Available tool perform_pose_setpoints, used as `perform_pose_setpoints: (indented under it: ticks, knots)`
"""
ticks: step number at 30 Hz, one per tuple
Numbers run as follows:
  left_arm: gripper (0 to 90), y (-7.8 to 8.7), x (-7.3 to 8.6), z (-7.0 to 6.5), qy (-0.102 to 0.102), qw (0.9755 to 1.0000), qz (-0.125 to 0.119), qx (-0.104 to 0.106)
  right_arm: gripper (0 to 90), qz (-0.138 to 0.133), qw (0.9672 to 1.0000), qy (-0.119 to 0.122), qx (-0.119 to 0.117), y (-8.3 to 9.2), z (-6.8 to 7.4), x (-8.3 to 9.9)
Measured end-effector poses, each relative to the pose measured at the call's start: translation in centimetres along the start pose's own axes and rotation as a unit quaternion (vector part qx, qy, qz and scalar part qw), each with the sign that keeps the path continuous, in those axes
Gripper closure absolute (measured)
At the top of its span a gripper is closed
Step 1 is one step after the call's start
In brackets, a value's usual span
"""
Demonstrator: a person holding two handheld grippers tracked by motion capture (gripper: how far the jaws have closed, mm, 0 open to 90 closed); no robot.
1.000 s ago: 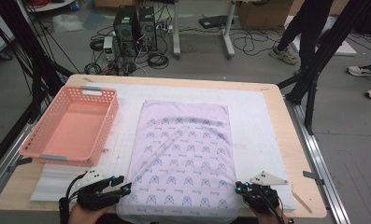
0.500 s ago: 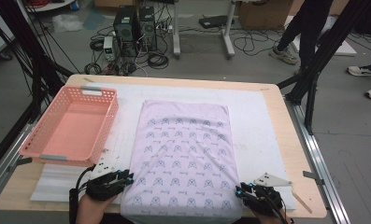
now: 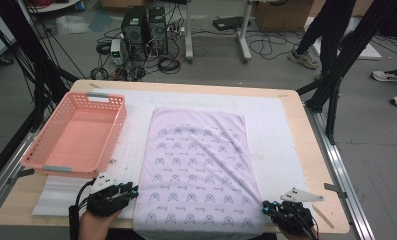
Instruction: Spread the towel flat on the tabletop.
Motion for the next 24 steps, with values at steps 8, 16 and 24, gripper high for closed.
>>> perform_pose_setpoints:
  ticks: [8,16,24]
  knots:
    - [56.3,-1.6,-0.9,0.3,0.005,0.9998,0.006,0.018,60.1,-0.065,0.9975,-0.022,0.014,-1.1,-1.4,-1.4]
    - [63.7,-3.0,-1.7,-0.2,-0.032,0.9993,0.015,0.01,58.8,-0.062,0.9971,-0.035,0.026,-3.4,-3.0,-2.6]
    - [87.5,-2.1,-2.1,0.7,-0.054,0.9976,0.044,0.003,56.9,-0.067,0.9971,-0.033,0.015,-5.0,-4.1,-4.4]
Point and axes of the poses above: each handheld gripper's, and its own axes: y roughly backward along the jaws, x roughly out of its underside, z roughly to its left, the point moved 1 cm from there along -y, roughly forward along the jaws, and after that the axes turned 1 degree about -y, right-handed, at the moved point
